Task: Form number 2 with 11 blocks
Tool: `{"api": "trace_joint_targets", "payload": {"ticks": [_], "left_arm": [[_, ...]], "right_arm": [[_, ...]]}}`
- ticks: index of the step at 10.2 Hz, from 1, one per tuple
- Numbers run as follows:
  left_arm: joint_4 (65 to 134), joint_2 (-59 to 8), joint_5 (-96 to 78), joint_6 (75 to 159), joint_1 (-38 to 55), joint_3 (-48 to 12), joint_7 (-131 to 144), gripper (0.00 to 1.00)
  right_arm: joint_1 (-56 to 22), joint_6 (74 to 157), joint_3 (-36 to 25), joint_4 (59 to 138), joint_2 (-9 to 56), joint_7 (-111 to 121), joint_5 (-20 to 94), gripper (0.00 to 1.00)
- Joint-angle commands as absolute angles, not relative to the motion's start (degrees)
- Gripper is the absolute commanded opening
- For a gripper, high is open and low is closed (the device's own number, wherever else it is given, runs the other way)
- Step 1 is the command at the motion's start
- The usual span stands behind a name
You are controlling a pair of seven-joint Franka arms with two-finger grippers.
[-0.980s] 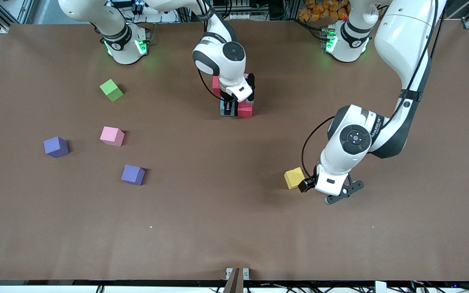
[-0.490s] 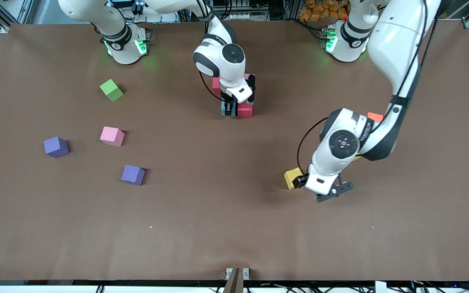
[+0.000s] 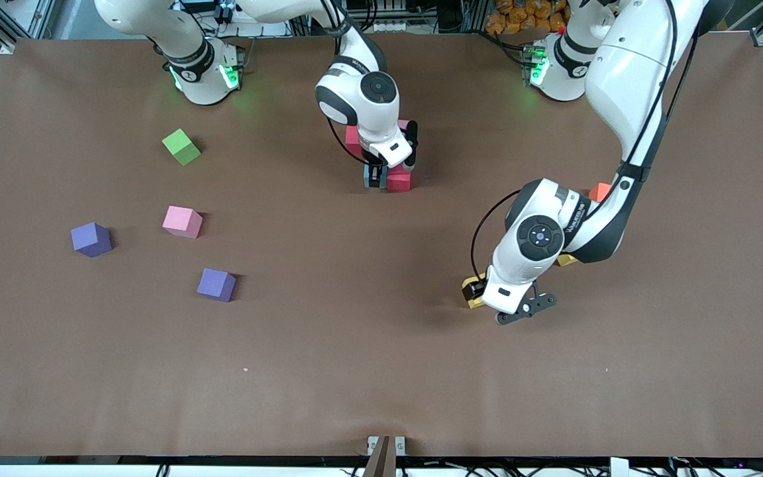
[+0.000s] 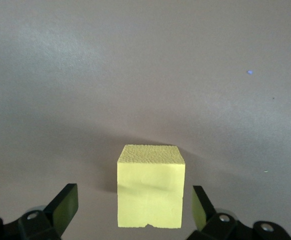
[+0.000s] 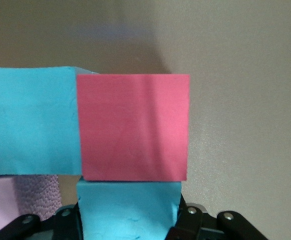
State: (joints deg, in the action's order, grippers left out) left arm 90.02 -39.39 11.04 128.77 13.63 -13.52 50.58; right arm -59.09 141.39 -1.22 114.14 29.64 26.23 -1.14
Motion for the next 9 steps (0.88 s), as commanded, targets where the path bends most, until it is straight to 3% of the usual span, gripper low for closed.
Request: {"api": "trace_joint_targets", "payload": {"ticks": [1, 9], "left_arm": [[88.51, -40.43, 9.40, 128.41, 14.50, -12.83, 49.22, 1.00], [86.66, -43.33, 9.58, 129.20, 15.56, -12.74, 48.60, 1.00]], "right_arm": [[-59.59, 141.77, -1.23, 113.82, 30.15, 26.02, -0.09, 1.00], [-58.01, 133.43, -1.23, 114.43, 22.16, 26.10, 0.35, 1.00]]}}
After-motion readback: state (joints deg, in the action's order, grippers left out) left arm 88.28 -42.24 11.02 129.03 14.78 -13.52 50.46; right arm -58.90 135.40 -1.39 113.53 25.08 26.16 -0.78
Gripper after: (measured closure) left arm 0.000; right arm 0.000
